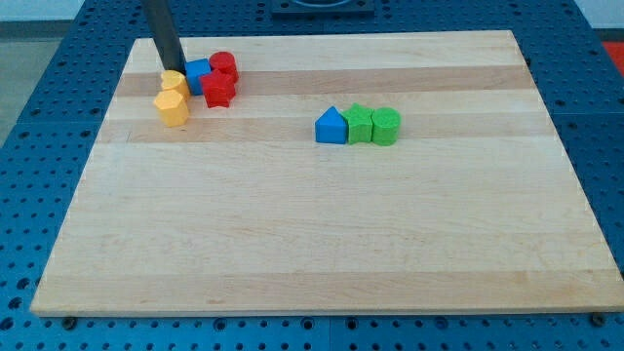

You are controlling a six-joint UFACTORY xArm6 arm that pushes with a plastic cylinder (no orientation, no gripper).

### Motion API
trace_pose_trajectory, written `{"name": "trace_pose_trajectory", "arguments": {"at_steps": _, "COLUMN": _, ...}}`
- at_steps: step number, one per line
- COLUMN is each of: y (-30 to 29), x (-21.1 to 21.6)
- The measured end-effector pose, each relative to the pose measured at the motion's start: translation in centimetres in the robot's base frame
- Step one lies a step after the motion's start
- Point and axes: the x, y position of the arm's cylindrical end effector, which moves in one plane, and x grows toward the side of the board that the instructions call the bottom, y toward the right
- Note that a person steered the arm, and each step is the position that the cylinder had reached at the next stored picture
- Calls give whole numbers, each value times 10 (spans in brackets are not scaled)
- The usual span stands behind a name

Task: Push the cube diagonally to bottom left of the triangle

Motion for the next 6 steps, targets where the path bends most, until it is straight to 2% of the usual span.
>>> {"name": "trace_pose_trajectory", "arguments": {"at_steps": 1, "y": 0, "x": 20}}
{"name": "trace_pose_trajectory", "arguments": {"at_steps": 2, "y": 2, "x": 60}}
{"name": "trace_pose_trajectory", "arguments": {"at_steps": 4, "y": 2, "x": 80}}
{"name": "trace_pose_trajectory", "arguments": {"at_steps": 5, "y": 2, "x": 70}}
{"name": "trace_pose_trajectory", "arguments": {"at_steps": 6, "y": 0, "x": 19}}
